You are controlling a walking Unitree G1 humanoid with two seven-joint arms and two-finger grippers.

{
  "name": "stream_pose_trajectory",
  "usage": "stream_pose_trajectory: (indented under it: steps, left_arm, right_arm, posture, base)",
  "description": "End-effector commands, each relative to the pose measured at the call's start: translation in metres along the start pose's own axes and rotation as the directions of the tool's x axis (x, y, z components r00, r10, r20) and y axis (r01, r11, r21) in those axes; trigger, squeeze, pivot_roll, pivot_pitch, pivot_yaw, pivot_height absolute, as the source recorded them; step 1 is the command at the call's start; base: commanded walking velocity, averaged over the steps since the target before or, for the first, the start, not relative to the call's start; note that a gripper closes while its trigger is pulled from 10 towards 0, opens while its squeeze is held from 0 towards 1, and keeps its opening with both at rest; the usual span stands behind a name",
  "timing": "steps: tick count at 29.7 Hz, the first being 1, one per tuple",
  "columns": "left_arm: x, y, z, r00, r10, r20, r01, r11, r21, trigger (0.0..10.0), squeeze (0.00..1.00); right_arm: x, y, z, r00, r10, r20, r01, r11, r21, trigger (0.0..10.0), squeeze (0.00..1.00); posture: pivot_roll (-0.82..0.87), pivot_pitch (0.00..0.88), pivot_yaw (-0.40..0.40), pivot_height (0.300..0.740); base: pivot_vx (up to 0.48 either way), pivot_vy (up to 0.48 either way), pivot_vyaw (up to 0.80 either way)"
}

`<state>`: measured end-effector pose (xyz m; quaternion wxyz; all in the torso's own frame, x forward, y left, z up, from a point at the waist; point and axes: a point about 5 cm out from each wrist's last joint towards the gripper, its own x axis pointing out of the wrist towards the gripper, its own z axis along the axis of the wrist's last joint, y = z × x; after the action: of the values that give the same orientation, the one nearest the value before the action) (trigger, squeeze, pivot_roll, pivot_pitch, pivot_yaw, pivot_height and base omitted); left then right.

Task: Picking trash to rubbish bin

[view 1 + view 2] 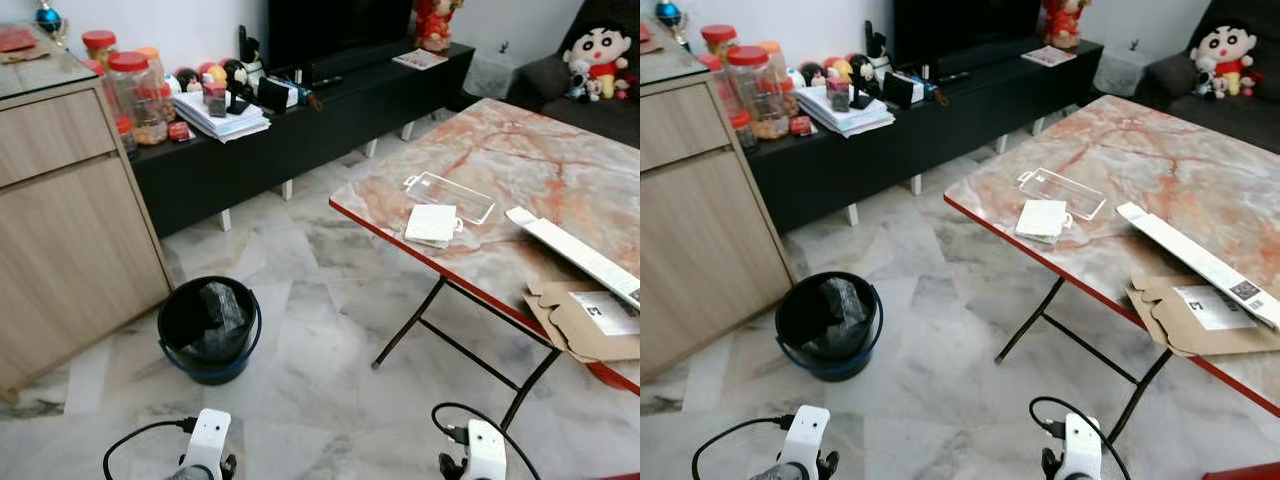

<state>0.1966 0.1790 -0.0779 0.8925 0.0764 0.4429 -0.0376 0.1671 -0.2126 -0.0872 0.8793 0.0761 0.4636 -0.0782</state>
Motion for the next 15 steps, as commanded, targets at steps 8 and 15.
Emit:
stream_pose_trajectory:
  steps: [8, 15]
  left_arm:
    - [-0.0002, -0.0005, -0.0016, 1.0, -0.009, -0.008, 0.009, 1.0, 0.013, 10.0, 0.0]
    - [-0.0002, -0.0011, -0.0022, 1.0, -0.013, -0.014, 0.013, 1.0, 0.027, 10.0, 0.0]
  right_arm:
    - [-0.0015, -0.0106, 0.0027, 1.0, -0.02, 0.013, 0.02, 1.0, 0.015, 10.0, 0.0]
    - [-0.0012, -0.008, 0.0007, 1.0, -0.019, 0.006, 0.019, 1.0, 0.018, 10.0, 0.0]
  posture:
    - [0.01, 0.027, -0.085, 0.74]
    - [0.01, 0.027, -0.085, 0.74]
  base:
    - [0.0, 0.0, -0.74]
    - [0.0, 0.0, -0.74]
